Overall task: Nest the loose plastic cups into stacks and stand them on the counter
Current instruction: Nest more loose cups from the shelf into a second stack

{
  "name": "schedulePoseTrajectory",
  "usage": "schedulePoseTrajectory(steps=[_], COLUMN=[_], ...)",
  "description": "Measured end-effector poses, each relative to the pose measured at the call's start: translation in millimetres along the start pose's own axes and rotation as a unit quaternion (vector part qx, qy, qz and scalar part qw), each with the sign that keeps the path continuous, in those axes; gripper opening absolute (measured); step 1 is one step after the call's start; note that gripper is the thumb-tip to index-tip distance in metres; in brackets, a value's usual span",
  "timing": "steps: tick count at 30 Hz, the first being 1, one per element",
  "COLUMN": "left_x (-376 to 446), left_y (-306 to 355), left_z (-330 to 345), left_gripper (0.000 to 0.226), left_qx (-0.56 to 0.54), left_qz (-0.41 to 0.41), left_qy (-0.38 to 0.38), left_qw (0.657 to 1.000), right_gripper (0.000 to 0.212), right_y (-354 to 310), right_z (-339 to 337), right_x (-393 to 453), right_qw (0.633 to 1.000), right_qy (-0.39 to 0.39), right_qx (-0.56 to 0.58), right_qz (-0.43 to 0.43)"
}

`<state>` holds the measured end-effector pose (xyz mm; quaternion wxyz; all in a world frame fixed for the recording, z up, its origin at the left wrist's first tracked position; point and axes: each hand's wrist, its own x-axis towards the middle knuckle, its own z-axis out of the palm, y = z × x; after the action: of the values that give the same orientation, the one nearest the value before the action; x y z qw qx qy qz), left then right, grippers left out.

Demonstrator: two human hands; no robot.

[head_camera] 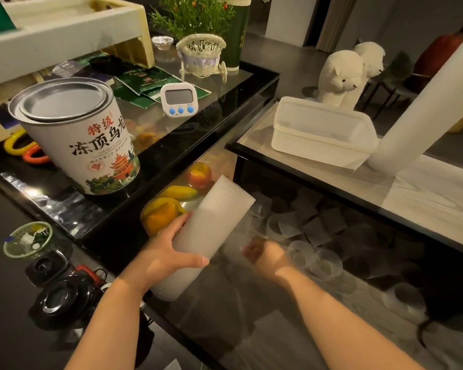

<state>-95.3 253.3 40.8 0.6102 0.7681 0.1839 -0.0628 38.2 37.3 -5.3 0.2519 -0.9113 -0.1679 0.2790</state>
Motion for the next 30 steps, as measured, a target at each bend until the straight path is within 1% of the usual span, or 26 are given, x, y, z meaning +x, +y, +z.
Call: schedulePoseTrajectory(steps=[1,2,3,5,7,8,9,11,14,16,20,25,26,28,30], left_x=[1.2,2.9,5.0,8.6,10.7,11.3,12.7,15.5,19.7,21.8,23.8,27.0,28.2,30.4,32.2], left_y=[1.7,3.0,4.4,7.2,11.0,13.3,14.3,18.0,23.9,26.7,30.2,36.2,37.7,41.6,46.7], left_z=[1.1,2.2,3.7,7.9,13.9,17.3,20.2,25.0,30.3,31.8,33.5,41.9,43.5,46.4,50.9], left_gripper=[0.111,0.106,0.105,0.102,0.101,0.102,0.101,0.096,0.091,0.091,0.089,0.087,0.088,0.089,0.090], left_qx=[0.004,0.007,0.008,0.015,0.023,0.025,0.026,0.025,0.042,0.059,0.072,0.126,0.126,0.120,0.126], left_qz=[-0.001,-0.002,-0.003,-0.004,0.004,0.010,0.015,0.026,0.045,0.052,0.061,0.074,0.073,0.073,0.079], left_qy=[-0.004,-0.007,-0.009,-0.010,-0.018,-0.025,-0.031,-0.038,-0.045,-0.045,-0.052,-0.066,-0.070,-0.075,-0.076], left_qw=[1.000,1.000,1.000,1.000,1.000,0.999,0.999,0.999,0.997,0.996,0.994,0.987,0.987,0.987,0.986], right_gripper=[0.024,0.035,0.042,0.041,0.030,0.025,0.022,0.024,0.031,0.035,0.041,0.037,0.041,0.058,0.066], right_y=[-1.1,-1.9,-2.6,-11.0,-22.6,-29.5,-36.0,-45.3,-50.7,-50.7,-43.1,-31.6,-30.2,-29.2,-28.4], right_z=[-19.1,-37.7,-55.2,-87.0,-112.5,-122.9,-131.0,-138.4,-138.5,-141.0,-150.8,-154.1,-153.8,-153.1,-151.1], right_x=[-2.8,-5.6,-9.8,-23.3,-39.3,-47.7,-55.2,-64.7,-68.5,-67.7,-66.7,-65.6,-65.9,-67.1,-66.9], right_qw=[0.998,0.993,0.985,0.950,0.893,0.867,0.852,0.855,0.888,0.906,0.919,0.944,0.950,0.954,0.954], right_qy=[0.050,0.098,0.137,0.187,0.191,0.184,0.173,0.143,0.121,0.124,0.142,0.169,0.172,0.180,0.185], right_qx=[0.031,0.060,0.108,0.250,0.405,0.462,0.491,0.492,0.436,0.398,0.355,0.263,0.242,0.214,0.203], right_qz=[0.008,0.012,0.008,-0.013,-0.030,-0.039,-0.053,-0.079,-0.077,-0.078,-0.092,-0.103,-0.102,-0.108,-0.121])
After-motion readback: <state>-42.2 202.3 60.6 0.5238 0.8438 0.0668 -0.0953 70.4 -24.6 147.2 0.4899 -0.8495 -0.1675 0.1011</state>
